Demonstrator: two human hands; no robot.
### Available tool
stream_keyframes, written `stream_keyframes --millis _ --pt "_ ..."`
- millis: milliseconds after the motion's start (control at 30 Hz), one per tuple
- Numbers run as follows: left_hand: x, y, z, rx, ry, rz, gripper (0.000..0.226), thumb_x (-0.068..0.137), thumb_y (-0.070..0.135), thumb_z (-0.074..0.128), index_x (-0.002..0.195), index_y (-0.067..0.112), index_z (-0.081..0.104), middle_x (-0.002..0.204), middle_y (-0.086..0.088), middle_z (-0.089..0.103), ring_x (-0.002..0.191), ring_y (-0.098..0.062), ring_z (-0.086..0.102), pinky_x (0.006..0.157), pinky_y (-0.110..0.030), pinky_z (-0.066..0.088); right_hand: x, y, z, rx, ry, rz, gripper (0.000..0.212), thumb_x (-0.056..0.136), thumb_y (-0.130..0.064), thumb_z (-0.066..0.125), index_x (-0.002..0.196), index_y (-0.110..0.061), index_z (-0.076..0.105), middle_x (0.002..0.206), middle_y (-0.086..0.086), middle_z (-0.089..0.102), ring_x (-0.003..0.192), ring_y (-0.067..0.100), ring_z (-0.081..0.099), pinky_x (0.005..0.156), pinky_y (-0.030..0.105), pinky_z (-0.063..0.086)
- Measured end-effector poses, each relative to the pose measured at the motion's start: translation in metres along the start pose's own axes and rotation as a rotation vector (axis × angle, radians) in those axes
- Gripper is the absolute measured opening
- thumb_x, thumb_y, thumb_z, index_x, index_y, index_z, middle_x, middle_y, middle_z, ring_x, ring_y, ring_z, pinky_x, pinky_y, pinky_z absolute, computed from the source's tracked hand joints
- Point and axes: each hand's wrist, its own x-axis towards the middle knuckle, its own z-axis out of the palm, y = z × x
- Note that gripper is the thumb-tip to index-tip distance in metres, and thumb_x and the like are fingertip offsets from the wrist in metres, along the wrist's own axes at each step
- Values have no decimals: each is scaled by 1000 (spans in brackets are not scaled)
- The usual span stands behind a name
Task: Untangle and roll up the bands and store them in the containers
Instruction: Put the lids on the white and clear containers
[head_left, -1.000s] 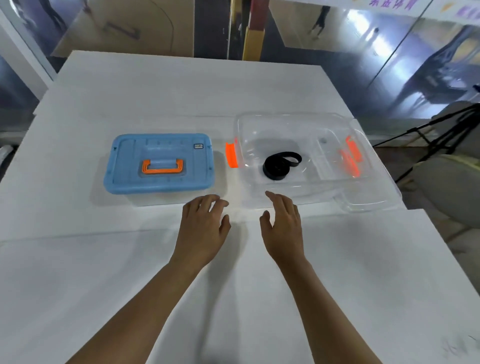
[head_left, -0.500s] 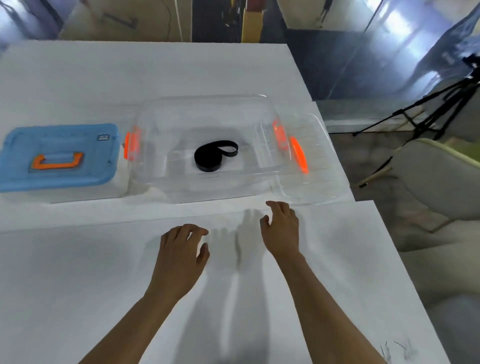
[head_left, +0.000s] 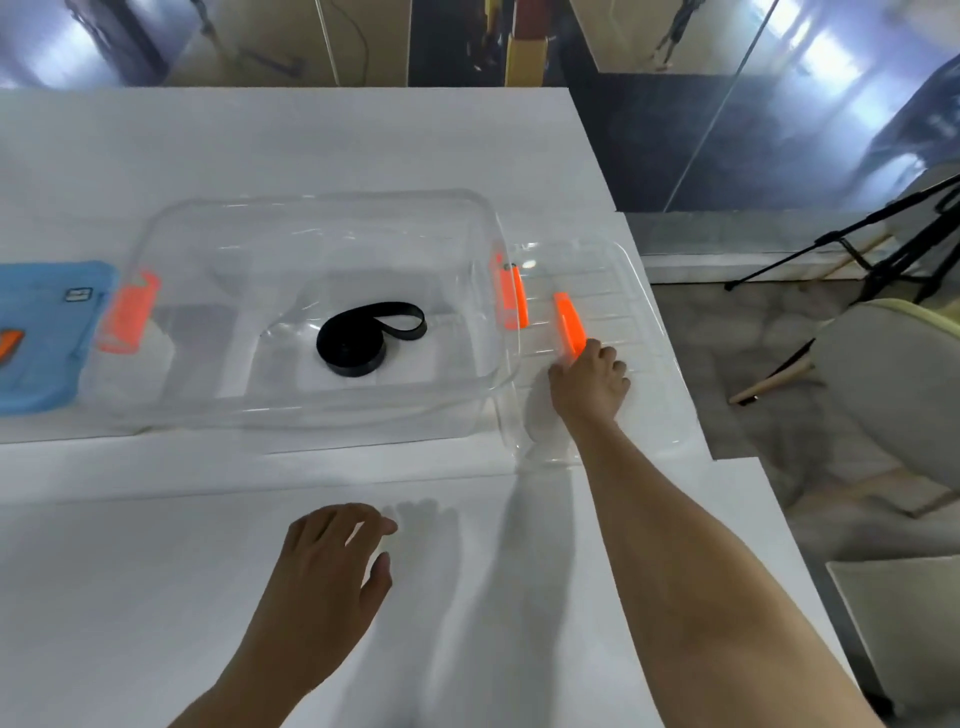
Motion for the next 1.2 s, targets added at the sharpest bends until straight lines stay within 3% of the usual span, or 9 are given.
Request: stream_keyframes --millis 100,433,633,733,867,1033,1200 --pt "11 -1 6 16 12 18 33 88 32 46 108 26 71 107 10 67 101 -19 65 93 -29 39 30 -2 9 -53 15 26 45 101 -39 57 132 -8 54 132 14 56 123 37 53 101 45 40" --pt "20 -1 -3 23 83 53 31 85 31 49 103 26 73 108 7 67 102 -19 64 93 -31 40 55 15 -16 -178 15 77 33 101 -14 53 132 0 50 134 19 60 125 36 58 104 41 41" --pt "26 11 -20 2 90 71 30 86 34 47 101 28 73 110 7 67 103 -17 63 93 -27 38 53 25 -75 -25 39 3 43 106 -17 54 137 9 39 134 25 51 124 41 57 101 48 49" --pt "31 23 -34 -23 103 84 31 87 36 46 104 29 71 112 11 64 105 -13 58 93 -25 36 37 37 -99 -15 104 -39 37 104 -15 55 130 10 46 128 28 53 117 42 57 96 50 52" --pt "45 41 -62 -57 141 110 31 87 33 46 105 29 71 112 10 65 107 -14 59 94 -25 37 0 60 -133 -78 168 -151 21 97 4 58 115 14 56 113 33 55 107 48 53 84 52 52" --pt "64 52 -107 -45 168 133 34 88 34 43 110 27 69 112 9 65 106 -17 61 92 -26 36 -33 71 -171 77 255 -91 22 100 -8 59 115 8 53 113 31 52 94 50 55 82 55 48" --pt "79 48 -152 -119 144 118 40 93 31 46 129 24 62 130 6 64 125 -19 56 102 -32 39 -58 52 -197 136 267 -190 26 102 -10 57 123 5 54 115 28 51 89 51 57 80 56 48"
